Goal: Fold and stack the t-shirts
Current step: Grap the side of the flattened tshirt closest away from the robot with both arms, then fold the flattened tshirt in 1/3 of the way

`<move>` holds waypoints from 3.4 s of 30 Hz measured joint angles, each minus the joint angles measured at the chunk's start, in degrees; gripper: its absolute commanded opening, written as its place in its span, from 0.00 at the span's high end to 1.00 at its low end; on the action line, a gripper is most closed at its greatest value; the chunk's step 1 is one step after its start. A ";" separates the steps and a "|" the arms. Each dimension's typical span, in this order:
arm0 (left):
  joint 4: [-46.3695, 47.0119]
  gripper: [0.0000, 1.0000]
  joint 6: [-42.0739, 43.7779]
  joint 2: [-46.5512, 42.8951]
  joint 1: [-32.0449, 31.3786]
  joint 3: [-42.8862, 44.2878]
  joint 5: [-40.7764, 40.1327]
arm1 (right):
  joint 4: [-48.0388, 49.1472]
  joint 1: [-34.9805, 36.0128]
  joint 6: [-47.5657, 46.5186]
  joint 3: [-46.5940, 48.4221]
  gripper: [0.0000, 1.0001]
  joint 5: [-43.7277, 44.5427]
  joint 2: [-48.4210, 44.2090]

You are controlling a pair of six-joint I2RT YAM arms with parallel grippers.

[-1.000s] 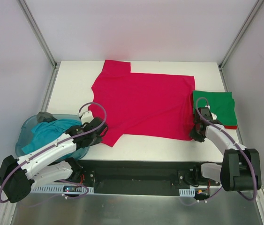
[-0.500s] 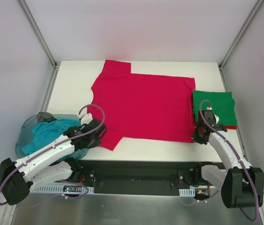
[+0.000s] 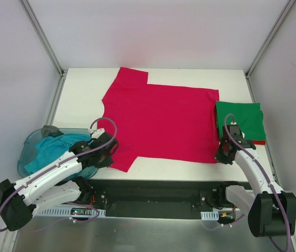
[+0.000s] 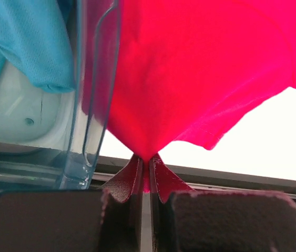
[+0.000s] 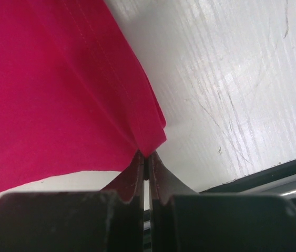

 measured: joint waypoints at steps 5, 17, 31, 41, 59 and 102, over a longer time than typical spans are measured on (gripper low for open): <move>1.11 1.00 3.19 5.86 0.07 7.17 -1.62 | -1.22 0.00 -1.07 2.56 0.99 -1.57 0.68; 5.77 1.00 13.49 17.88 12.37 20.15 -1.68 | -3.72 0.02 -2.10 14.60 0.99 -3.82 8.90; 9.73 1.00 20.65 31.69 20.15 33.05 1.36 | -7.06 0.02 -3.02 28.48 0.96 -2.03 21.94; 12.37 1.00 26.62 42.91 23.28 43.32 4.87 | -7.98 -0.13 -4.24 37.75 0.95 0.31 32.57; 13.60 1.00 32.54 55.78 28.26 53.44 10.05 | -8.72 -0.83 -4.70 47.19 0.94 1.62 43.41; 16.04 0.01 30.99 60.28 38.40 44.19 31.08 | -1.64 11.56 -8.55 41.57 0.04 -5.51 41.13</move>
